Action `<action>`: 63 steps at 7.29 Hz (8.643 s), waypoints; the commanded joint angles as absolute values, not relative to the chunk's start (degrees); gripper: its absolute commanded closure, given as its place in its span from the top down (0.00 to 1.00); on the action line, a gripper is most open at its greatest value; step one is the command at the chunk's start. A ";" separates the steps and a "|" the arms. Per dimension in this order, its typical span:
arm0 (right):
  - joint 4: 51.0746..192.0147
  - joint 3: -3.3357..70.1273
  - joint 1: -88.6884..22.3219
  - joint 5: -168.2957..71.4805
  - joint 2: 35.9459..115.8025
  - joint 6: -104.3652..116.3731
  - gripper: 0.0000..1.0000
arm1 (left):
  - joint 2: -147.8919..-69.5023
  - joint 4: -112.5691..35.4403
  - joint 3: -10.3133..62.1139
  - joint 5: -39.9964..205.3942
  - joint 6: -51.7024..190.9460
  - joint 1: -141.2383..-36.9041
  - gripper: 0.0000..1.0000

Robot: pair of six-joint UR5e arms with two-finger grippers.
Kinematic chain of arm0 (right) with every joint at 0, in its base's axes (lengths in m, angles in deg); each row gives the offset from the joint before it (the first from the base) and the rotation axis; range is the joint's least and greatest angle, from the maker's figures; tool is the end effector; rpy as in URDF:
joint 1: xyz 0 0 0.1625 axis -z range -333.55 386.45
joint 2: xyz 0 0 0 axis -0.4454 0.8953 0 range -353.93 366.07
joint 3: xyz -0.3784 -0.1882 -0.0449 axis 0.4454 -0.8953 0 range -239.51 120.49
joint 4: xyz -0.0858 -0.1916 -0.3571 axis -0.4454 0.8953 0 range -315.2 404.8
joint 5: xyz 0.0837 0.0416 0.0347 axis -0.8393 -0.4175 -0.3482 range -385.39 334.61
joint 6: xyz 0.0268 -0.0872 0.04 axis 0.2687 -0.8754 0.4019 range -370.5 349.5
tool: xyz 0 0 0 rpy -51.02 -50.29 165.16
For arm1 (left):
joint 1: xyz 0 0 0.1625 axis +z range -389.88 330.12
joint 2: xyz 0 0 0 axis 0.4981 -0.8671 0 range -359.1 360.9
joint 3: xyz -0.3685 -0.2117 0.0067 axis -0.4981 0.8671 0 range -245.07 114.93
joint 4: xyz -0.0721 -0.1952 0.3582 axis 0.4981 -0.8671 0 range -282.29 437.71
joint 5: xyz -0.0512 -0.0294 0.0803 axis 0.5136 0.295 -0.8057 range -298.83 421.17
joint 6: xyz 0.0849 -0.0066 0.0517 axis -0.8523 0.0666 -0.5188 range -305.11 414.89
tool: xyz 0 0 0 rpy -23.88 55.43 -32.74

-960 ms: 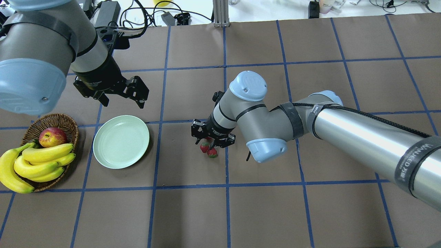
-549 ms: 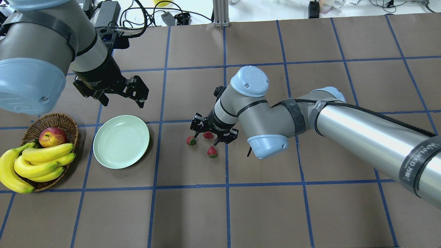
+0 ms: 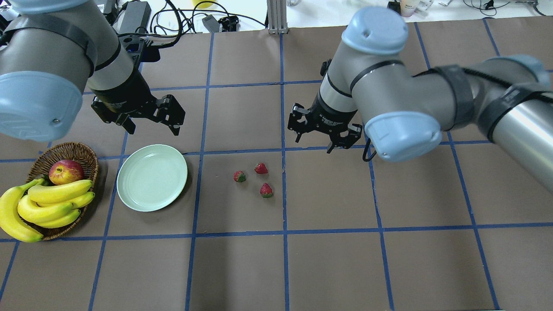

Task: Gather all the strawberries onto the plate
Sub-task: 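Raise the right gripper away while the left arm starts toward the strawberries, then reach the left gripper over the plate to the grouped strawberries, then close the left gripper on a red strawberry and lift it, then lower the strawberry onto the plate and open the left gripper, then move the left gripper back to the remaining strawberries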

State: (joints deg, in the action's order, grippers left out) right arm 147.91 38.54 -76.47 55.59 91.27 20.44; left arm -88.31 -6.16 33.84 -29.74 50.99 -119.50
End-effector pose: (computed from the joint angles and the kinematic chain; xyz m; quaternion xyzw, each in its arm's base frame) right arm 0.2610 -0.4716 0.4009 0.1559 0.9846 0.0273 0.0738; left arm -0.1286 -0.4794 0.4291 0.0309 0.9993 0.0176 0.0072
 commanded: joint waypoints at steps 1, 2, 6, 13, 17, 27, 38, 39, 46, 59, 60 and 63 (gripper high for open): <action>127.30 21.59 -76.47 62.75 91.67 17.38 0.77 | -89.97 -5.44 34.33 -29.36 53.12 -119.70 1.00; 126.11 19.09 -75.69 66.34 91.67 13.97 0.77 | -91.55 1.71 35.81 -26.58 56.61 -119.96 1.00; 125.38 20.72 -66.28 68.04 92.72 -0.73 0.77 | -97.87 16.08 42.94 -24.09 75.84 -125.23 1.00; 138.93 31.01 -66.45 67.87 97.29 -1.62 1.00 | -107.64 18.04 43.39 -24.62 85.65 -129.37 0.99; 141.30 29.78 -66.80 67.25 96.60 -3.81 1.00 | -111.16 18.04 43.48 -24.61 88.29 -129.37 0.94; 145.70 27.41 -65.14 67.34 94.49 -5.21 1.00 | -110.30 16.38 43.04 -22.15 88.03 -129.63 0.00; 138.40 23.82 -63.90 59.25 94.56 -11.01 1.00 | -107.12 1.52 41.54 -40.60 51.68 -116.38 0.00; 137.18 23.37 -63.82 62.21 96.66 -10.94 1.00 | -107.12 1.60 42.50 -40.61 48.77 -115.05 0.00; 129.25 24.51 -63.29 65.15 95.54 -9.27 1.00 | -106.24 2.48 44.79 -40.17 45.66 -112.14 1.00; 129.44 24.42 -63.64 65.58 95.19 -5.22 1.00 | -114.22 17.67 39.43 -15.92 114.22 -129.10 1.00; 129.44 24.42 -63.64 65.76 95.19 -5.14 1.00 | -115.28 20.30 39.43 -15.48 115.78 -129.45 1.00; 129.52 24.42 -63.64 65.67 95.19 -5.14 1.00 | -116.08 19.89 39.52 -13.02 118.26 -130.60 0.93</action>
State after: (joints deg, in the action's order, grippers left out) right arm 129.51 24.42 -63.70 65.64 95.19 -5.14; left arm -115.82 20.14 39.44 -13.83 117.80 -130.21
